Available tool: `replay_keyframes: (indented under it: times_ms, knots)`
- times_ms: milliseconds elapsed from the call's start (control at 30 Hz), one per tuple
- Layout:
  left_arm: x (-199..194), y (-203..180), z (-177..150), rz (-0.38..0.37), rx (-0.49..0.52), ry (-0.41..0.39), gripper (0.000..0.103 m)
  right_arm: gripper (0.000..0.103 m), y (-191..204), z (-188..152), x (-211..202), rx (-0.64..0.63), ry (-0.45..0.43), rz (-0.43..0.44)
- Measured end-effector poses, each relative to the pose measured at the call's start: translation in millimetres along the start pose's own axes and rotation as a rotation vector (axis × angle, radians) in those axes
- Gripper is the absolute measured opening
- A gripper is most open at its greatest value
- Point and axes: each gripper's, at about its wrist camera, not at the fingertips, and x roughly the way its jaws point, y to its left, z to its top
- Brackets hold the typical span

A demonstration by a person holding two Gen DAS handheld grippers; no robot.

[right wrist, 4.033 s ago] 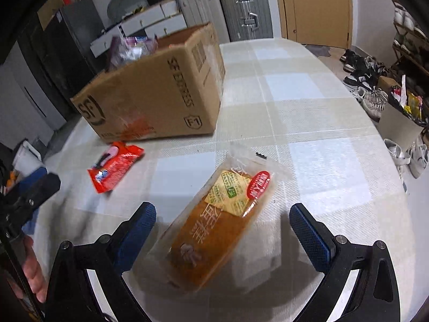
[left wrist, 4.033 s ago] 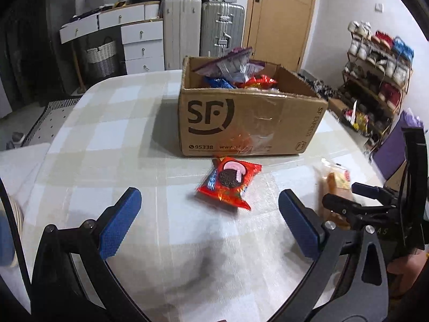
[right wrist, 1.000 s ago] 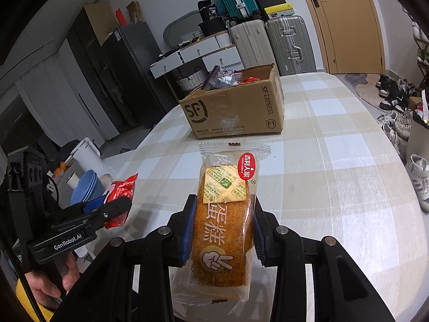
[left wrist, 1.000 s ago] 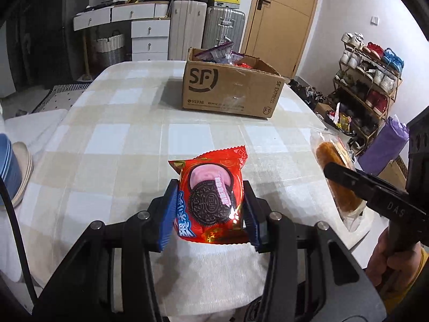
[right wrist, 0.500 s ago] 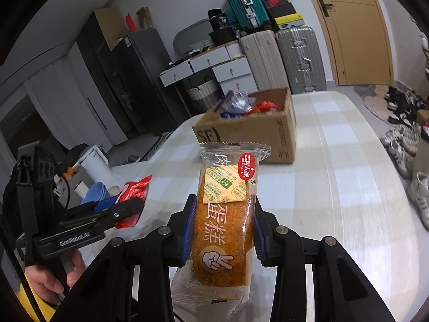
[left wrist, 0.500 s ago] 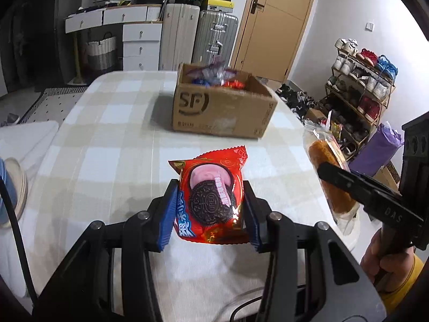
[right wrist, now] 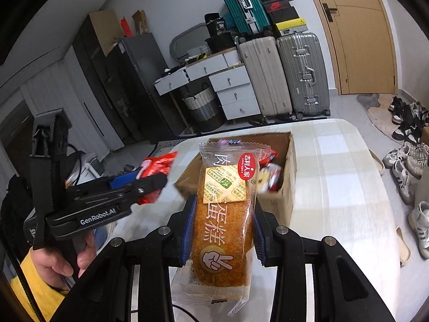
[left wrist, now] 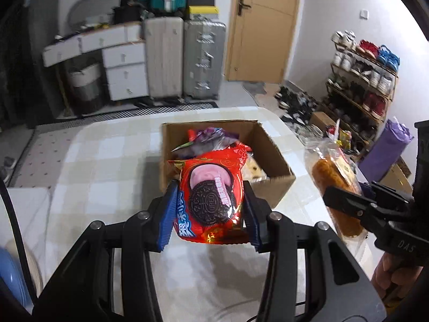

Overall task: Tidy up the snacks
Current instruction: 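Carry the Oreo packet and bread cake with both grippers over the box, then lower both held snacks into the box and open both grippers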

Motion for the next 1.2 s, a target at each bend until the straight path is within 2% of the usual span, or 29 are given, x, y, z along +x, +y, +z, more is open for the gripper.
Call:
replay_keyframes:
  times_ms: [67,167,267,600,867,1200]
  knots:
    - [18.1,-1.1,13.5,0.003,0.019,0.016,0.042,0.037,-9.3,14.8,15.6,0.014,0.014,0.000]
    - [61.5,-6.9,31.7,-0.031,0.060,0.116,0.042,0.037,-21.2,32.6,35.3,0.022,0.028,-0.016]
    - [95.5,-4.7,45.7,-0.051,0.049,0.160,0.042,0.037,-30.4,45.3,53.1,0.015,0.040,-0.031]
    - [161.5,12.7,63.1,-0.068,0.042,0.220,0.042,0.037,-45.6,57.5,104.2,-0.018,0.100,-0.043]
    - [185.4,25.2,53.7,-0.060,0.033,0.225,0.042,0.037,-43.8,66.3,122.6,-0.029,0.086,-0.049]
    - [188.8,27.4,37.8,-0.041,0.078,0.217,0.042,0.037,-46.3,73.1,148.8,-0.021,0.118,-0.057]
